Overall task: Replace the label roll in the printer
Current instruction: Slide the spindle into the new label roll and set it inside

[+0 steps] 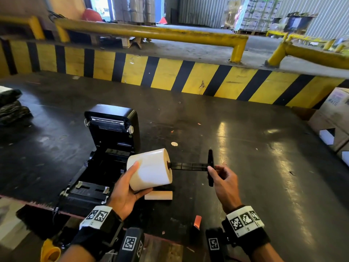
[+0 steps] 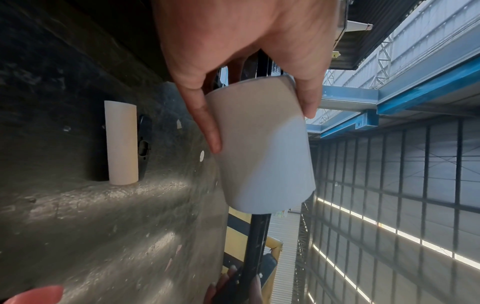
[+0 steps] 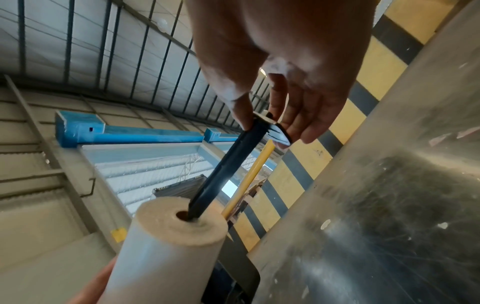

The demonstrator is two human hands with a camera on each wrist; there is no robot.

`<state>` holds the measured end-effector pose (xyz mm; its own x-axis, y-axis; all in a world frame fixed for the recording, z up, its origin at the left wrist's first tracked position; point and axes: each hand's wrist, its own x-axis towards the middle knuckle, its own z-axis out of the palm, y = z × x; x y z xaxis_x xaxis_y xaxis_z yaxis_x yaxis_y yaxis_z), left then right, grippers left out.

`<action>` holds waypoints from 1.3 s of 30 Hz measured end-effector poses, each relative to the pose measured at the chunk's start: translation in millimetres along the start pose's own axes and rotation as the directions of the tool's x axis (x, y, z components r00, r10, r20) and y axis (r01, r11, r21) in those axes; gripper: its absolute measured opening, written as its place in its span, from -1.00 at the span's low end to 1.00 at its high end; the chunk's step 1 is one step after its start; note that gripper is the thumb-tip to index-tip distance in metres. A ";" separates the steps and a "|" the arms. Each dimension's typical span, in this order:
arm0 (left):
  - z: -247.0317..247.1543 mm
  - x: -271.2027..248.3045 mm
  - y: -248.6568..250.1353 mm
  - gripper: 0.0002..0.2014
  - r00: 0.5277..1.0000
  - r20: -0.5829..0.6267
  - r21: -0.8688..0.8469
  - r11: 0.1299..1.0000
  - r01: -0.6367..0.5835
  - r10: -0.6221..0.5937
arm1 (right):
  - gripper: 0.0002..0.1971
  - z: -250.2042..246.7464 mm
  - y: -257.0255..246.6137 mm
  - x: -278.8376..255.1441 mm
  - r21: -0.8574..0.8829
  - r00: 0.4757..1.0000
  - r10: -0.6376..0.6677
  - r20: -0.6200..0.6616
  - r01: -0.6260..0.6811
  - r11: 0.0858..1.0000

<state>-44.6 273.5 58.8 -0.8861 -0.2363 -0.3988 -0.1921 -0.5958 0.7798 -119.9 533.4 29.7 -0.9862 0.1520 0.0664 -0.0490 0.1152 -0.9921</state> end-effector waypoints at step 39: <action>38.5 9.6 -9.0 -0.15 0.995 0.095 0.285 0.957 -0.049 0.022 | -0.19 73.7 -30.1 -49.4 0.167 0.961 -0.015 0.277 -0.033 0.985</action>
<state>-67.7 306.1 66.5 -0.9262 -0.1754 -0.3337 -0.2610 -0.3403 0.9034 -81.5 450.1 48.5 -0.9906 -0.1281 0.0489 -0.0421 -0.0553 -0.9976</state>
